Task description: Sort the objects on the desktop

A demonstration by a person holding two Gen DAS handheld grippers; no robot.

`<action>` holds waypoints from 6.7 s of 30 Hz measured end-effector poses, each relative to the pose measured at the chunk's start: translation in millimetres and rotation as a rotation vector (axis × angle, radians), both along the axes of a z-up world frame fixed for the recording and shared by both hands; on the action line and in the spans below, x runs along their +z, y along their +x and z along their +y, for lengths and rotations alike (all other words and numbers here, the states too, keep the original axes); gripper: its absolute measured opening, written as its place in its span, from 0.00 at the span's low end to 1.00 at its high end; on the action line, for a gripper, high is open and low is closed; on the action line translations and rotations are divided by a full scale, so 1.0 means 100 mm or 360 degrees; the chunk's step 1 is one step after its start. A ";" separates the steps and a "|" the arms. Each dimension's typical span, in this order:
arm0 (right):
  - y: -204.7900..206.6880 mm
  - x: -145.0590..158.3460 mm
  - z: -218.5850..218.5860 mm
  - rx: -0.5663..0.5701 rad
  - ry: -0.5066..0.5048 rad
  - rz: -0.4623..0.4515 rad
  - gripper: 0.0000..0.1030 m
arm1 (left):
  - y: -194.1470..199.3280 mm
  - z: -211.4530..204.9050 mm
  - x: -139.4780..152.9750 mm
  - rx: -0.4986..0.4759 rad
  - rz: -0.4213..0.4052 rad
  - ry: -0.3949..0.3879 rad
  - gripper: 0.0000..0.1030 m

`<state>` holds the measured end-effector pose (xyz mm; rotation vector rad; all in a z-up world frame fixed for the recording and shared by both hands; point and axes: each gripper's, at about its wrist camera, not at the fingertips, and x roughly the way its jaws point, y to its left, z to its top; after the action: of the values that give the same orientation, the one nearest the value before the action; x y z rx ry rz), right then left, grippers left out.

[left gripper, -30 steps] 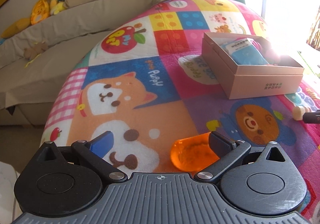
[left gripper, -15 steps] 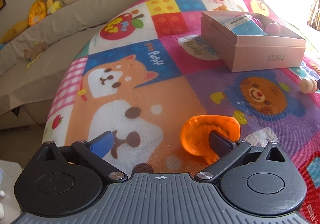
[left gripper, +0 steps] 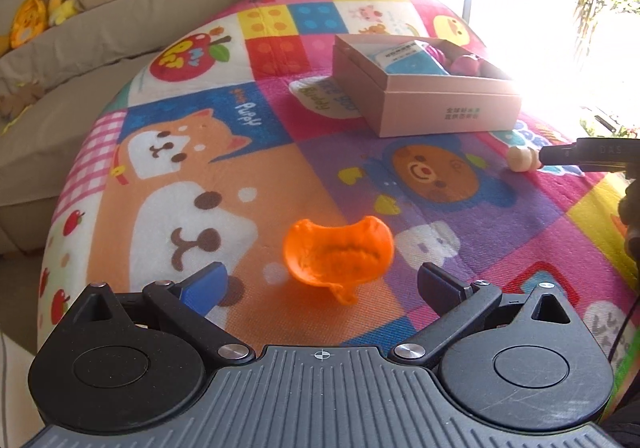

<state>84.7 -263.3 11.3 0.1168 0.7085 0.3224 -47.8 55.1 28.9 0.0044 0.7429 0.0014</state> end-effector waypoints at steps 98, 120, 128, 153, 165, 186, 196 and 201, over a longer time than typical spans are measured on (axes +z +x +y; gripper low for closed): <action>-0.15 -0.02 0.68 0.0204 -0.0238 0.0018 1.00 | 0.98 -0.43 -0.26 0.0143 -0.0060 0.0028 1.00; 0.12 -0.09 0.75 0.0113 -0.0322 -0.0090 1.00 | 1.07 -0.44 -0.30 0.0208 -0.0082 0.0004 1.00; 0.12 -0.09 0.75 0.0114 -0.0326 -0.0089 1.00 | 1.08 -0.44 -0.29 0.0208 -0.0080 0.0002 1.00; 0.14 -0.10 0.74 0.0113 -0.0316 -0.0088 1.00 | 1.08 -0.43 -0.29 0.0207 -0.0077 -0.0002 1.00; 0.14 -0.10 0.73 0.0114 -0.0320 -0.0090 1.00 | 1.08 -0.43 -0.29 0.0208 -0.0077 -0.0001 1.00; 0.14 -0.11 0.74 0.0113 -0.0319 -0.0090 1.00 | 1.08 -0.42 -0.29 0.0208 -0.0077 -0.0003 1.00; 0.14 -0.11 0.74 0.0113 -0.0320 -0.0091 1.00 | 1.09 -0.42 -0.30 0.0207 -0.0077 -0.0001 1.00; 0.14 -0.11 0.74 0.0113 -0.0320 -0.0091 1.00 | 1.09 -0.42 -0.30 0.0207 -0.0077 -0.0001 1.00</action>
<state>98.5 -189.5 0.6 -0.1081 0.6856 0.3193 61.3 13.3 -0.9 -0.0443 0.6936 0.1252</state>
